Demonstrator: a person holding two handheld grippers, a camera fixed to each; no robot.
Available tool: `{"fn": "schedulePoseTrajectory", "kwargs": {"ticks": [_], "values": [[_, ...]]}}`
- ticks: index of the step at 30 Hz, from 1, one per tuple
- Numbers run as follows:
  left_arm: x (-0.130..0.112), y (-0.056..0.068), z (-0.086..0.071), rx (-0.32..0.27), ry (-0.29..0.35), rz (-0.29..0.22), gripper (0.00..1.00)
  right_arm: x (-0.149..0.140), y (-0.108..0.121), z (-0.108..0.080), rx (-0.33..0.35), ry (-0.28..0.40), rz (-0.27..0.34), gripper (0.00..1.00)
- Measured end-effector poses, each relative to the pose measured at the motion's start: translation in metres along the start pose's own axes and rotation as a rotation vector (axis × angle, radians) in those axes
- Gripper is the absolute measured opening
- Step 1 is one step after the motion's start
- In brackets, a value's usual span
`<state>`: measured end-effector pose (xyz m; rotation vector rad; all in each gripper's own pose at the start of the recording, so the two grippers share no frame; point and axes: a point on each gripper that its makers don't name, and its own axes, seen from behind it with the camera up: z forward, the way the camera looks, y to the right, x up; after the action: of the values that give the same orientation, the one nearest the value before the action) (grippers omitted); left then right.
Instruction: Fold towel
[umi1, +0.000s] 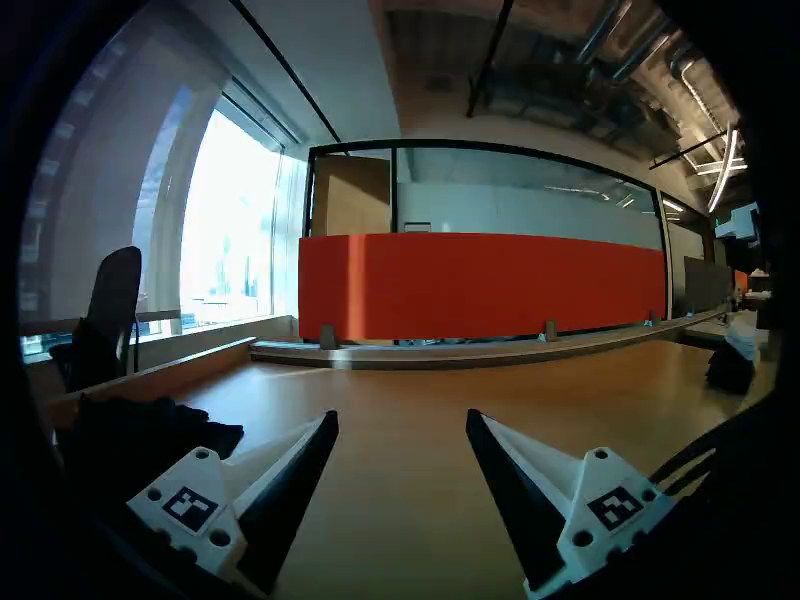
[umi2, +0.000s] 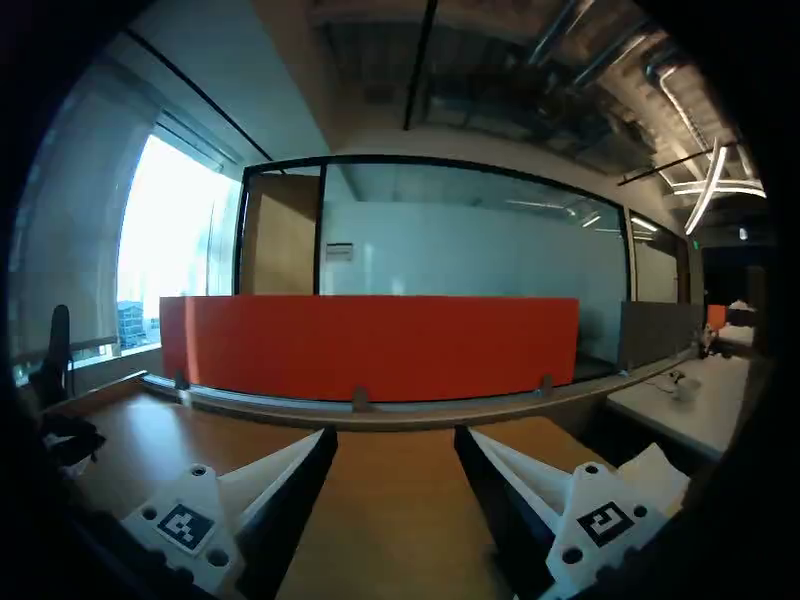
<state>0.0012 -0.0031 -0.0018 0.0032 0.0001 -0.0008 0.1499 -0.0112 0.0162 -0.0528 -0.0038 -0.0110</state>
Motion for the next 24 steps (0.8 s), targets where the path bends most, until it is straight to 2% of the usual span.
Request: {"fn": "schedulePoseTrajectory", "kwargs": {"ticks": [8, 18, 24], "values": [[-0.001, 0.0, 0.001, 0.0, 0.0, 0.0, 0.95, -0.008, 0.018, 0.005, -0.012, 0.029, -0.011, 0.92], [-0.001, 0.001, 0.001, 0.0, 0.0, 0.0, 0.95, -0.055, 0.011, -0.001, 0.021, 0.029, 0.013, 0.97], [-0.001, 0.0, 0.001, 0.0, 0.0, 0.0, 0.95, -0.081, 0.016, -0.003, 0.015, 0.051, 0.01, 0.98]]}}
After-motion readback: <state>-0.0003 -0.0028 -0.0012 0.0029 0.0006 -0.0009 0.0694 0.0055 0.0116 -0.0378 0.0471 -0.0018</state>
